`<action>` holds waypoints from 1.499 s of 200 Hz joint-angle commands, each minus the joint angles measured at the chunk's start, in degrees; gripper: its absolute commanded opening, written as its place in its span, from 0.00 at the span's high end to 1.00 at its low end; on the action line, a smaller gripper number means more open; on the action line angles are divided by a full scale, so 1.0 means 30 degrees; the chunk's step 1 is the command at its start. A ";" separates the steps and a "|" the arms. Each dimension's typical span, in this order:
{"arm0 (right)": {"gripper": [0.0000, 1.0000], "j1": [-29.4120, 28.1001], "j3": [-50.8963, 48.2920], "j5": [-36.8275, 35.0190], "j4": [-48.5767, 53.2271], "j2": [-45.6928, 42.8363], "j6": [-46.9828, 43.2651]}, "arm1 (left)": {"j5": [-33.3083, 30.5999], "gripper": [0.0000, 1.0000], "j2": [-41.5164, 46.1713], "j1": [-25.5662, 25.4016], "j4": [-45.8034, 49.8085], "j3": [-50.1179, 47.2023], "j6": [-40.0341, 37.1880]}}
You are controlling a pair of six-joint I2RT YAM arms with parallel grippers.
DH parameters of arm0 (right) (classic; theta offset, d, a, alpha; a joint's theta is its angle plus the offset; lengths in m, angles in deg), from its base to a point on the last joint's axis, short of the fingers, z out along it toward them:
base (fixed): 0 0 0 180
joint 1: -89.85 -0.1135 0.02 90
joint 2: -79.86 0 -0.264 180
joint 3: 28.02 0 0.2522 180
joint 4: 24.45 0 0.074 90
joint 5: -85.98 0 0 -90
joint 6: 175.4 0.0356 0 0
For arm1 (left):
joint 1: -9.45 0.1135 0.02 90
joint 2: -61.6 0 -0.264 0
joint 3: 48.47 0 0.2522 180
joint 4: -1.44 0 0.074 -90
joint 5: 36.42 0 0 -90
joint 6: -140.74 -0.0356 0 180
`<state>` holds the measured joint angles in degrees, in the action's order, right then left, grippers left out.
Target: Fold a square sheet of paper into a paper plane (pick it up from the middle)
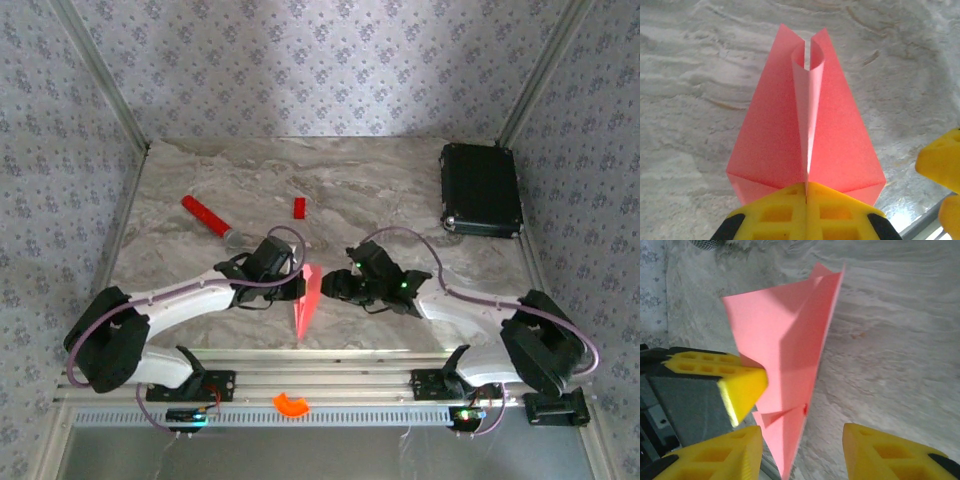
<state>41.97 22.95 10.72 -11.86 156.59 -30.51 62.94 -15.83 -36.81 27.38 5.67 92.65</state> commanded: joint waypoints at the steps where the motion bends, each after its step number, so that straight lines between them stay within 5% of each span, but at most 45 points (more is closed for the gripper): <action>1: 0.53 -0.0456 0.1138 0.0055 -0.0298 0.1647 0.0423 | -0.1028 1.00 0.0548 -0.0316 0.0772 -0.0053 0.0469; 46: 0.70 -0.0641 0.1616 0.0324 -0.0433 0.3839 0.0480 | -0.1338 0.98 0.0556 -0.0549 0.1138 -0.0289 0.0724; 81: 0.90 -0.0462 0.1395 0.1377 -0.1733 0.4705 0.0591 | -0.0493 0.78 0.0635 -0.0579 0.0758 -0.0988 0.0995; 103: 0.92 -0.0389 0.1210 0.1418 -0.2046 0.4952 0.0740 | -0.0159 0.62 0.1135 -0.0620 0.0470 -0.1597 0.1421; 150: 0.92 -0.0296 0.1024 0.1371 -0.2276 0.5045 0.0940 | 0.0006 0.51 0.2451 -0.1306 -0.0068 -0.2813 0.2457; 208: 0.92 -0.0214 0.0973 0.1414 -0.2304 0.5039 0.0921 | 0.0422 0.51 0.1843 -0.1633 -0.0811 -0.2921 0.2335; 300: 0.91 -0.0211 0.0881 0.1436 -0.2335 0.4951 0.0972 | -0.0210 0.67 0.0027 -0.1949 0.0330 -0.1662 0.1451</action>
<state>41.12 26.36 14.44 -18.70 170.84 -28.15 63.20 -14.48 -42.08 26.16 -1.96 98.71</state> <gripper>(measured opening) 0.086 0.355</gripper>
